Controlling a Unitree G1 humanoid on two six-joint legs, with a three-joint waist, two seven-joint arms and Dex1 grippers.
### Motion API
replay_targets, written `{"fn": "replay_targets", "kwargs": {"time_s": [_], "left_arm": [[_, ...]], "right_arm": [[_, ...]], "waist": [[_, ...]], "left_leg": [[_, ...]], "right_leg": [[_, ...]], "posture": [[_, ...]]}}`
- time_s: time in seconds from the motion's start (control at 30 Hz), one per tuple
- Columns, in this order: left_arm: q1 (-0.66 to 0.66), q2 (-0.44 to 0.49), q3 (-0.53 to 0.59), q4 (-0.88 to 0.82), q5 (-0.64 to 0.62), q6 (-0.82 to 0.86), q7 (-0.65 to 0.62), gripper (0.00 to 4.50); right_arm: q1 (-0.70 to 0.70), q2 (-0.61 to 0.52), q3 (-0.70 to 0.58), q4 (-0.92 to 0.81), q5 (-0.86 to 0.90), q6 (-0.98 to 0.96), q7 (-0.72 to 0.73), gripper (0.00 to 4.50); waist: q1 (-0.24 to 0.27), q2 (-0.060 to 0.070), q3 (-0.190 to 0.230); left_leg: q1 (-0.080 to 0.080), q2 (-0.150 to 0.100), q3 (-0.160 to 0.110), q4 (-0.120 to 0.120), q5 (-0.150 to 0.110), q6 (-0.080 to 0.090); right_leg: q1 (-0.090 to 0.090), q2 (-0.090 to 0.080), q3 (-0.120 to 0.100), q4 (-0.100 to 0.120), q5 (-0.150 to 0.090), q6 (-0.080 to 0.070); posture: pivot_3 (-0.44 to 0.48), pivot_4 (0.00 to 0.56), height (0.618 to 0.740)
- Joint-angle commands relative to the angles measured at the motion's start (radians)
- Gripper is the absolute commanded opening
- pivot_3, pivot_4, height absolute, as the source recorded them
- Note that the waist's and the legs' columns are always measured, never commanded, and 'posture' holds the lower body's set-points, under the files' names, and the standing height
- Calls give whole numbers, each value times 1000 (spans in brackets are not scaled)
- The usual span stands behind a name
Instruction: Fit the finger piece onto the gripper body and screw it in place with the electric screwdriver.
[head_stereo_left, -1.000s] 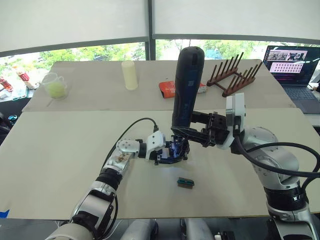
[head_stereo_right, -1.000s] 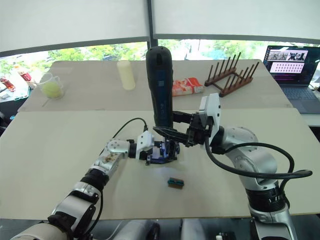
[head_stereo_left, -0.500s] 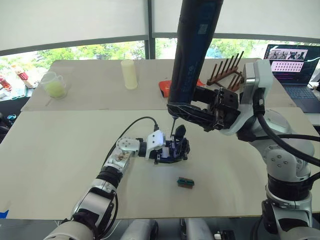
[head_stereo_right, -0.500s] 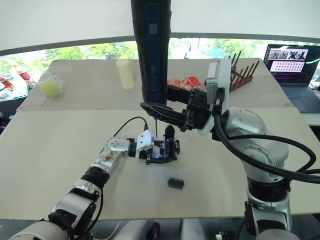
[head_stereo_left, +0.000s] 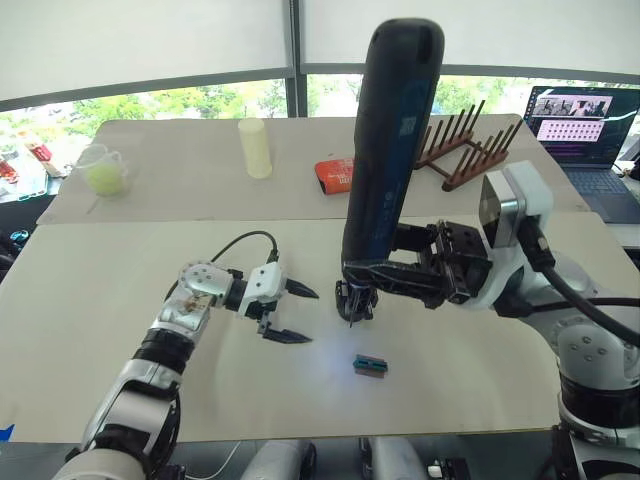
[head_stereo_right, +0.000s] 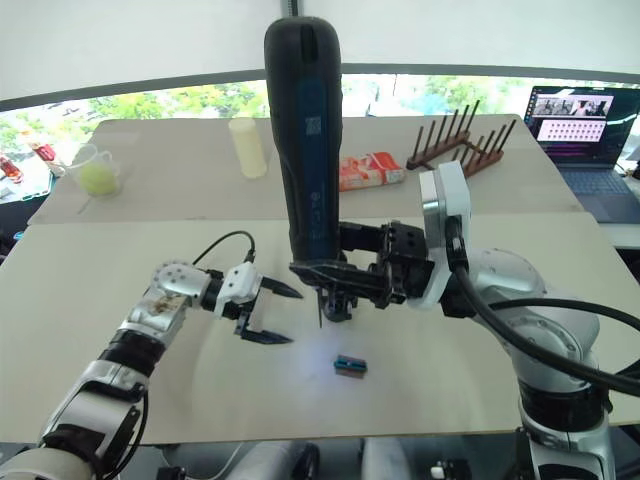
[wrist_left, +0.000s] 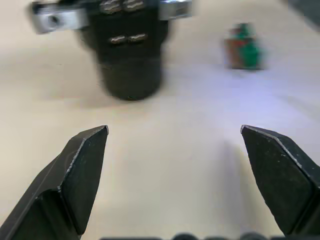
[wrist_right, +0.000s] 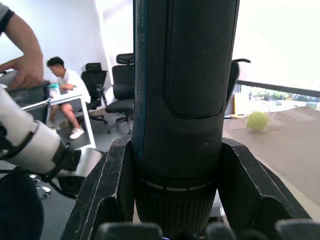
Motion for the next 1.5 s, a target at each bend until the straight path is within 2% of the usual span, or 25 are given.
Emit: {"fn": "replay_targets", "kwargs": {"time_s": [0.03, 0.17, 0.27, 0.4, 0.97, 1.5], "left_arm": [[48, 30, -18, -173, -57, 54, -48, 4500], [99, 8, -37, -265, -60, 93, 1, 4500], [132, -8, -79, -293, -36, 46, -4, 4500], [140, -27, -100, -297, -18, 26, 32, 4500], [115, -35, -111, -278, -19, 34, 66, 4500], [114, -38, -111, -265, -15, 20, 76, 4500]], "right_arm": [[48, -17, -33, -78, -5, -43, 17, 1915], [176, -9, -11, -130, -119, -114, 28, 1915], [295, 14, 6, -159, -232, -194, 33, 1915], [362, 37, 38, -154, -324, -264, 46, 1915], [460, 69, 52, -118, -436, -363, 57, 1915], [480, 81, 51, -113, -459, -377, 42, 1915]], "waist": [[3, 0, 0], [7, 0, 0], [7, 0, 0], [2, 0, 0], [4, 0, 0], [4, 0, 0]], "left_leg": [[0, 0, 0, 0, 0, 0], [1, 0, 0, 0, 0, 0], [2, 0, 0, 0, 0, 0], [2, 0, 0, 0, 0, 0], [6, 0, 0, -1, 0, 0], [6, 0, 0, -1, 0, 0]], "right_leg": [[0, 0, 0, 0, 0, 0], [2, 1, -1, -1, 0, 0], [3, 1, 0, -1, 0, 0], [3, 1, 0, 0, 0, 0], [6, 3, -1, -1, 0, 0], [6, 3, 0, -1, 0, 0]], "posture": [[0, 150, 740], [0, 150, 740], [0, 150, 740], [0, 150, 740], [0, 150, 740], [0, 150, 740]]}}
